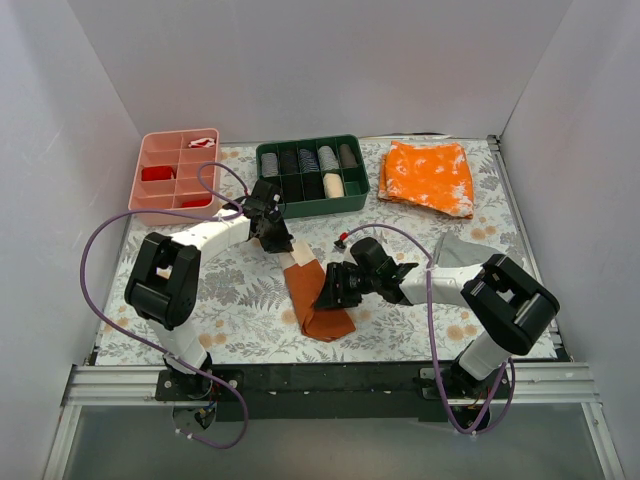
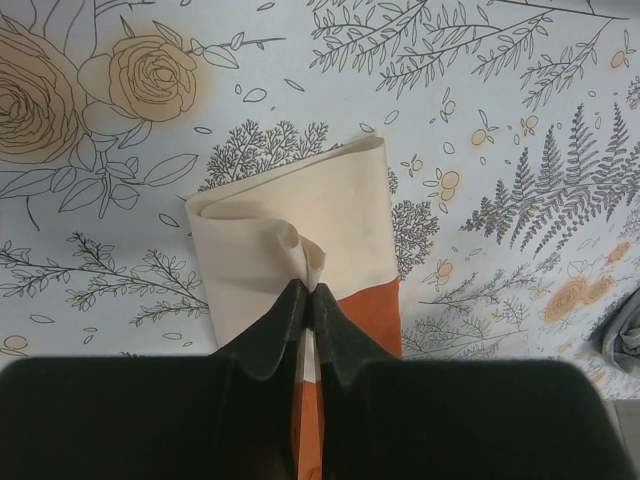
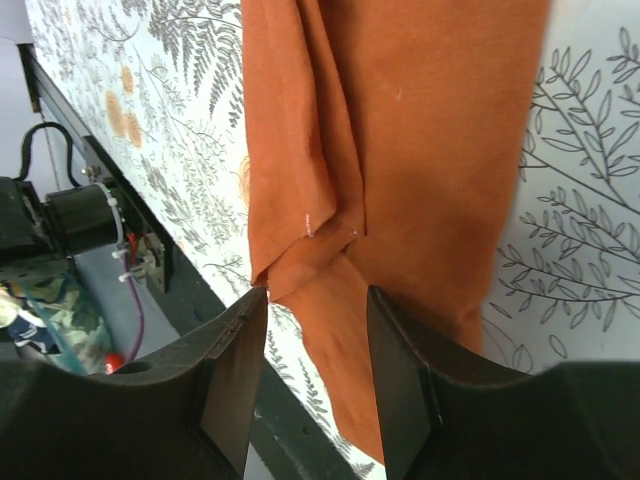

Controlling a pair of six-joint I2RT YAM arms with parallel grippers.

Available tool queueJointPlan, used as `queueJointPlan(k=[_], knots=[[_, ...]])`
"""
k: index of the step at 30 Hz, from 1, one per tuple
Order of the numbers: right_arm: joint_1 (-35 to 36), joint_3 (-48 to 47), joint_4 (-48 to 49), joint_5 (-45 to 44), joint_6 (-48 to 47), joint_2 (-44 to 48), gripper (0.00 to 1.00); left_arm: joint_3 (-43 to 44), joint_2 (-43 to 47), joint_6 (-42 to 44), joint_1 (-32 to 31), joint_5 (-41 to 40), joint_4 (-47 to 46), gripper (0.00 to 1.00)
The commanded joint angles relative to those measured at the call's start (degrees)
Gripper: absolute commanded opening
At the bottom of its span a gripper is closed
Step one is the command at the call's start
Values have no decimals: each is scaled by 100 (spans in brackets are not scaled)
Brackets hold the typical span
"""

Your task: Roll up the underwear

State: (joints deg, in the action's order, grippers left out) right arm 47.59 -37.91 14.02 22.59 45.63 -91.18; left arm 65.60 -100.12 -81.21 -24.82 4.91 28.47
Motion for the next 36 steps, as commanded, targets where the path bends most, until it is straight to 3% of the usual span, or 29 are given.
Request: queueJointPlan(k=[1, 12, 36], knots=[[-31, -6, 539, 228, 394, -5, 52, 102, -69, 44, -5, -86, -8, 0], [-22, -32, 506, 238, 992, -208, 52, 102, -43, 44, -5, -78, 1, 0], [-13, -551, 461, -132, 843, -700, 54, 84, -43, 44, -5, -7, -43, 0]])
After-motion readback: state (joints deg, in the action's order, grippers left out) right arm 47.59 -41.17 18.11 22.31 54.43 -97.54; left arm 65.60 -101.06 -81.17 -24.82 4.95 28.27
